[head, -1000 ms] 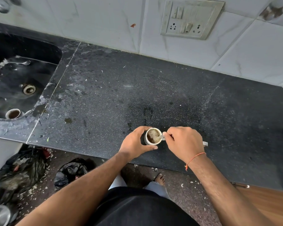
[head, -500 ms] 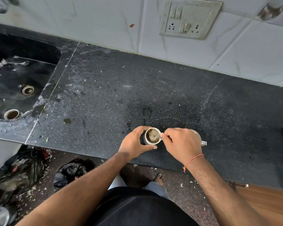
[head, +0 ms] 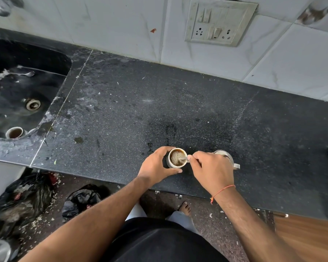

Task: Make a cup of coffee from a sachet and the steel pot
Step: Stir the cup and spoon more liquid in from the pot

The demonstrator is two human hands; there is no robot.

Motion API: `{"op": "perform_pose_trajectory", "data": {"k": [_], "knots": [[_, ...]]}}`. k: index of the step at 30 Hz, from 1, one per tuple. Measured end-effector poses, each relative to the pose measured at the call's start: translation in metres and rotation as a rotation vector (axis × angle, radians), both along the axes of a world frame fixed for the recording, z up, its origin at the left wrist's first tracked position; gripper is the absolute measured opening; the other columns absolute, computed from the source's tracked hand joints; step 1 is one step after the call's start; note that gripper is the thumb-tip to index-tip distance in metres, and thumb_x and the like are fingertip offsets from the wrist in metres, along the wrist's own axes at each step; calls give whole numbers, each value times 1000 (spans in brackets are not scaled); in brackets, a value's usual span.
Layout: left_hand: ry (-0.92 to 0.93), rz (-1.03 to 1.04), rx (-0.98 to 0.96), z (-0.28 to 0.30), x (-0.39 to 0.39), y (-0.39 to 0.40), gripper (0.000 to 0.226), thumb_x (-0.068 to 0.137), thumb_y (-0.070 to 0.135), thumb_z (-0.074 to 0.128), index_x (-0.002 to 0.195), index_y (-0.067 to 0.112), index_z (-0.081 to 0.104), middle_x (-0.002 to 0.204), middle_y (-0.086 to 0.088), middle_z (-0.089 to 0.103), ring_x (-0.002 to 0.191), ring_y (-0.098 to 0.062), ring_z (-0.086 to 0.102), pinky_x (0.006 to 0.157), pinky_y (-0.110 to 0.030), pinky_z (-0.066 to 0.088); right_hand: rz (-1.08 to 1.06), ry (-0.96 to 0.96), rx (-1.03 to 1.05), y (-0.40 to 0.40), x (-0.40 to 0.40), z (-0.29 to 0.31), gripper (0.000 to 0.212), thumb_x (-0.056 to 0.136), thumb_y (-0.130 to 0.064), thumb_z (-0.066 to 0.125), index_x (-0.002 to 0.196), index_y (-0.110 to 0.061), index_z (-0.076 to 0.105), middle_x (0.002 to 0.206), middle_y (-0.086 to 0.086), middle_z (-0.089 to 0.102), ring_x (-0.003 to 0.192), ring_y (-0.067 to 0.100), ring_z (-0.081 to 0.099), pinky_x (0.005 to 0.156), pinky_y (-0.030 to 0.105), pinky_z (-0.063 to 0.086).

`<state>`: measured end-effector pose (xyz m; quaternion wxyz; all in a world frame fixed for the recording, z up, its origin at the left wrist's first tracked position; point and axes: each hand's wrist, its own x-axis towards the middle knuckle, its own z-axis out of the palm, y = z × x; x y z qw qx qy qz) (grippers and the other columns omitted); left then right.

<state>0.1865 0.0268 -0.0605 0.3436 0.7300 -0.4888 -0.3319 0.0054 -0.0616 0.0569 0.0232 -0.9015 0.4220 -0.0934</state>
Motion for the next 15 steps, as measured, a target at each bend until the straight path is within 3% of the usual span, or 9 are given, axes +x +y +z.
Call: {"op": "perform_pose_trajectory", "data": {"k": [7, 11, 15], "knots": [[8, 0, 4, 0, 1, 0, 79, 70, 59, 97, 137, 39, 61, 127, 27, 65, 119, 5, 61, 101, -23, 51, -89, -15, 12, 0, -6, 0, 39, 95, -32, 77, 62, -16, 64, 49, -1, 57, 44, 28, 53, 38, 32, 37], [10, -7, 8, -2, 1, -1, 79, 70, 63, 96, 136, 42, 60, 126, 27, 65, 118, 5, 62, 101, -26, 53, -216, -51, 178, 6, -14, -7, 39, 99, -42, 67, 67, -20, 66, 49, -1, 56, 47, 24, 54, 42, 34, 42], [6, -4, 13, -4, 1, -1, 79, 69, 63, 96, 137, 42, 60, 126, 28, 65, 117, 5, 62, 101, -28, 54, -364, -188, 439, 11, -17, -10, 42, 101, -47, 60, 66, -27, 67, 54, -9, 67, 46, 11, 63, 58, 34, 55]]}}
